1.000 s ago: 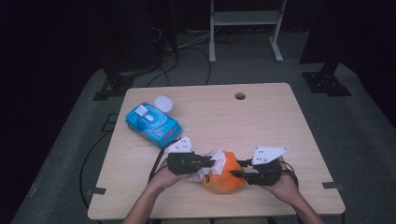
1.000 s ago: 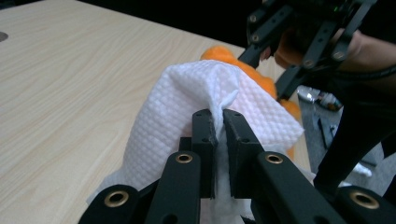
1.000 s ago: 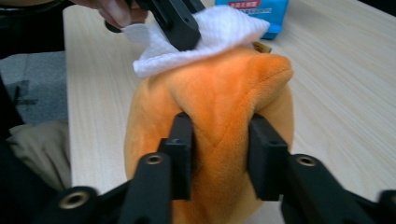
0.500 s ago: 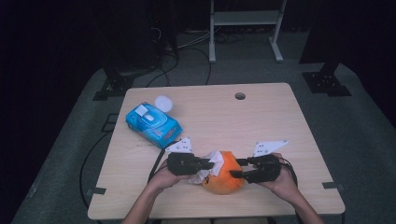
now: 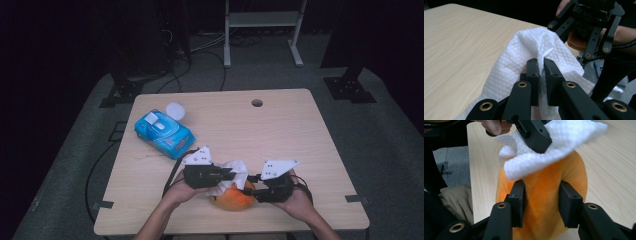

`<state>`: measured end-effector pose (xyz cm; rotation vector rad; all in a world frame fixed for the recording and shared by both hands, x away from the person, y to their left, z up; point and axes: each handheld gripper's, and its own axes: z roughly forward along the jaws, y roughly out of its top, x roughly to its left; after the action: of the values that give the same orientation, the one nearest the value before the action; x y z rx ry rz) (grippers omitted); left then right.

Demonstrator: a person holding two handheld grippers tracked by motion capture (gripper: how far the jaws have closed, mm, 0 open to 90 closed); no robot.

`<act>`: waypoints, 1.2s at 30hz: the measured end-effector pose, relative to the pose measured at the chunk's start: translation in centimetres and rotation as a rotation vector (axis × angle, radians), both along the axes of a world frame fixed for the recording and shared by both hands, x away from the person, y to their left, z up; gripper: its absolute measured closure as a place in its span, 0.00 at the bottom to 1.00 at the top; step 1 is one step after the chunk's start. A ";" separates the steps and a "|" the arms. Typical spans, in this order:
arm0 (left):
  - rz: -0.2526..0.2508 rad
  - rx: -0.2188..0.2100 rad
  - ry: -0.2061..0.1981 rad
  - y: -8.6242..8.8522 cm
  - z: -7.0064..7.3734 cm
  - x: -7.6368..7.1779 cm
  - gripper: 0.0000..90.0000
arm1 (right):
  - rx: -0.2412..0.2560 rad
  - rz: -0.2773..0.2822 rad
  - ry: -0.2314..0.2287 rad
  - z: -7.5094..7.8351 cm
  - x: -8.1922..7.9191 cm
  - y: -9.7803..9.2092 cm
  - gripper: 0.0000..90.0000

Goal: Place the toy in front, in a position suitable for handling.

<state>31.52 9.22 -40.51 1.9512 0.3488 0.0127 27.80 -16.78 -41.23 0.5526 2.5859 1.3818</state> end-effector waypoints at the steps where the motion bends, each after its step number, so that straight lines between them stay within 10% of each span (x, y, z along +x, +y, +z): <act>1: 0.006 0.007 0.000 0.2 -0.1 0.1 0.91 | 0.001 -0.001 0.001 0.0 0.1 -0.1 0.66; 19: 0.007 -0.010 0.001 0.1 0.2 -0.2 0.90 | 0.141 -0.234 0.133 0.0 2.2 -3.1 0.79; 27: 0.025 0.056 0.009 0.0 -1.7 0.4 0.91 | 0.107 -0.150 0.136 0.0 2.1 -2.9 0.55; 36: 0.035 0.063 0.011 0.1 -2.1 0.6 0.91 | 0.082 -0.047 0.128 0.0 2.4 -4.2 0.51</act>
<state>32.11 9.34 -42.59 2.0074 0.3941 0.0365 30.25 -21.01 -41.18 0.7322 2.6048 1.4894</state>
